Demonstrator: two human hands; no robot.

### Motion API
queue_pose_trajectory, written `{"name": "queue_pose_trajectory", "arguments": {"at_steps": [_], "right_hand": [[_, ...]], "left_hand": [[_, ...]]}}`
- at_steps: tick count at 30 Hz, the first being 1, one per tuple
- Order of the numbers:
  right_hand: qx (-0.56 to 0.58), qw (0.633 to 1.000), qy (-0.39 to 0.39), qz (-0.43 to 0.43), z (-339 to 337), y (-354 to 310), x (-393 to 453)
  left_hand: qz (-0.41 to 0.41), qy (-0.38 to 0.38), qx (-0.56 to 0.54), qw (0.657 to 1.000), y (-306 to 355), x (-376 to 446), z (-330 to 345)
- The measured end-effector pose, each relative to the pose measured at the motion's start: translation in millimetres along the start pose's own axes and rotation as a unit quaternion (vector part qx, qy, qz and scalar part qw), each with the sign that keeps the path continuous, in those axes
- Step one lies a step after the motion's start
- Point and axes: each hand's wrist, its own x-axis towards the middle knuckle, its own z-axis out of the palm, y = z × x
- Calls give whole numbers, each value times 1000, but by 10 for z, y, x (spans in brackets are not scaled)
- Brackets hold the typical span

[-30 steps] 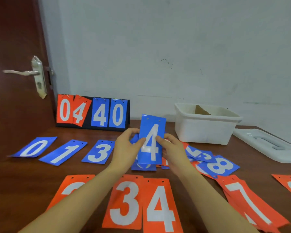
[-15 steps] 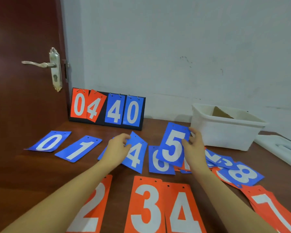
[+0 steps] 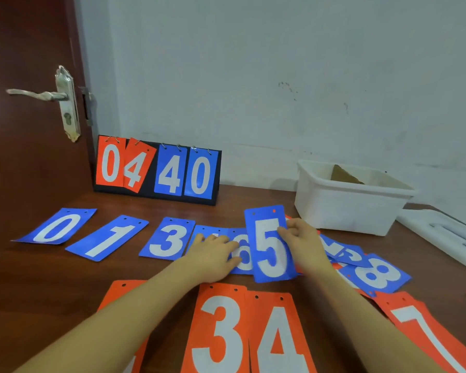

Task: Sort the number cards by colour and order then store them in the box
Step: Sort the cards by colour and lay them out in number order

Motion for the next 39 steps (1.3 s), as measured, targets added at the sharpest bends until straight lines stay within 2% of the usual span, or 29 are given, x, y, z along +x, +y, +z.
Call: {"name": "queue_pose_trajectory", "arguments": {"at_steps": [5,7,15,19,21,24,27,30,32,35,37,39], "right_hand": [[-67,987,-147,16,299,34,-40],[-88,983,-159,22,285,62,-26],[-130,987,-91,26,-314,212,27],[-211,972,-98,19,-481,225,36],[-232,969,-82,-16,-454,181,28],[-173,982,-33,-71,-292,49,22],[-104,991,-2,-79,-27,-80,65],[-133,989,16,-56,260,-64,137],[-222,973,18,-57,390,4,174],[-373,924,-11,-80,433,87,180],[-414,900,-67,-115,371,110,160],[-432,882,-132,-133,281,131,116]], "left_hand": [[-26,4,-34,999,-184,-100,23],[-33,-15,-48,998,-201,-105,1],[-30,-17,-34,999,-37,49,39],[-26,-11,-32,999,118,127,30],[-30,-6,-30,999,128,139,20],[-41,9,-27,999,50,93,10],[-62,38,-90,993,-80,8,7],[-57,83,-122,987,-176,-43,3],[-53,68,-106,991,-197,-38,2],[-48,-14,-55,997,-224,24,28],[-38,-45,-40,997,-256,48,39],[-21,-45,-57,997,-310,27,16]]}}
